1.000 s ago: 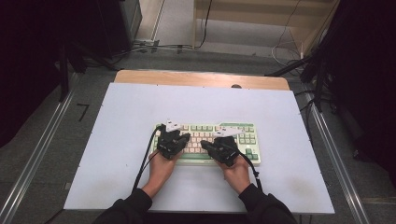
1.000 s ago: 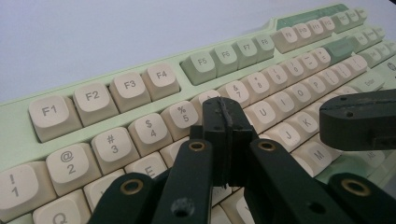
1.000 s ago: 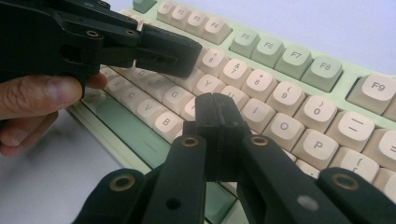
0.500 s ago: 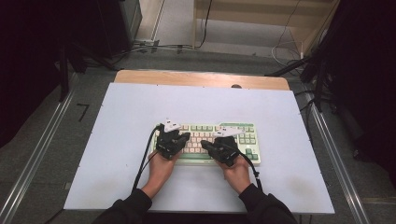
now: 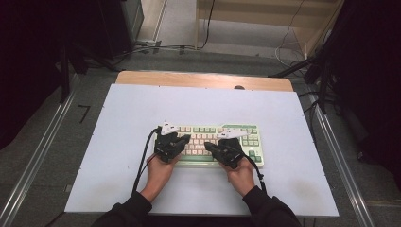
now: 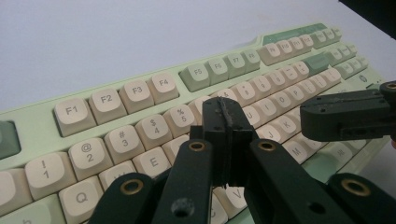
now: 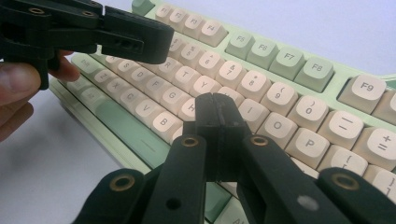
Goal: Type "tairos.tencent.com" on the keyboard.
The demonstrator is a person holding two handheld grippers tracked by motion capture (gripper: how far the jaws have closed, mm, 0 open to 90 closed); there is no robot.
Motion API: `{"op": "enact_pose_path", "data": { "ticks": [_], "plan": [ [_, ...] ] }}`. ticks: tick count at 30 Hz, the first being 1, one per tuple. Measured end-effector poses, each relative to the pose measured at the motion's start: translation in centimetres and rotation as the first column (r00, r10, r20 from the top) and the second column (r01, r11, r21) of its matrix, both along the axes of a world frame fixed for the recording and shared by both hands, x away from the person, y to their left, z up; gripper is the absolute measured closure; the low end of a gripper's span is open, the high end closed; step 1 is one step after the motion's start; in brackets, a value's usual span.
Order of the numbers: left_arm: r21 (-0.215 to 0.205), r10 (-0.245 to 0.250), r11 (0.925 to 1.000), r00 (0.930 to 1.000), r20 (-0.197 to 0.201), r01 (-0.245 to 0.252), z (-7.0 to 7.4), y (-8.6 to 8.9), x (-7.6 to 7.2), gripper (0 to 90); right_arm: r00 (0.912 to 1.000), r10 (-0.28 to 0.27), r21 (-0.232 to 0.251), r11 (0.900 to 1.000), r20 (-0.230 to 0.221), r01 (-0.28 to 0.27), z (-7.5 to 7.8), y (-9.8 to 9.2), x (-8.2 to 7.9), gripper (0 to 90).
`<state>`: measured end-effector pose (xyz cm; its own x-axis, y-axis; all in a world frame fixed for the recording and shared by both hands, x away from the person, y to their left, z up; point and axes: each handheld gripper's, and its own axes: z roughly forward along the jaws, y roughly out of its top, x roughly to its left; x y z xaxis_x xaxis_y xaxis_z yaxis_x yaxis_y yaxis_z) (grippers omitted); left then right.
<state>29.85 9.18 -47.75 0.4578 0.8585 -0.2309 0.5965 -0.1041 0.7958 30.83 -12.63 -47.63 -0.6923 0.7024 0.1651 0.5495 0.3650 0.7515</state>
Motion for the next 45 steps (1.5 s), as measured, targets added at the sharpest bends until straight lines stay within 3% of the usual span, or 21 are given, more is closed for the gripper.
{"op": "enact_pose_path", "data": {
  "ticks": [28,45],
  "plan": [
    [-0.017,0.054,0.9984,0.9985,0.013,-0.053,0.5,3.1,-1.1,90.0,0.9999,-0.009,-0.016,1.0,0.01,0.009,0.1,-0.9,-0.4,87.3],
    [-0.013,0.067,0.9977,0.9978,0.007,-0.066,0.3,3.6,-1.1,90.0,0.9993,-0.035,-0.047,0.998,0.016,0.036,-0.2,-2.2,-0.4,87.3]
  ]
}}
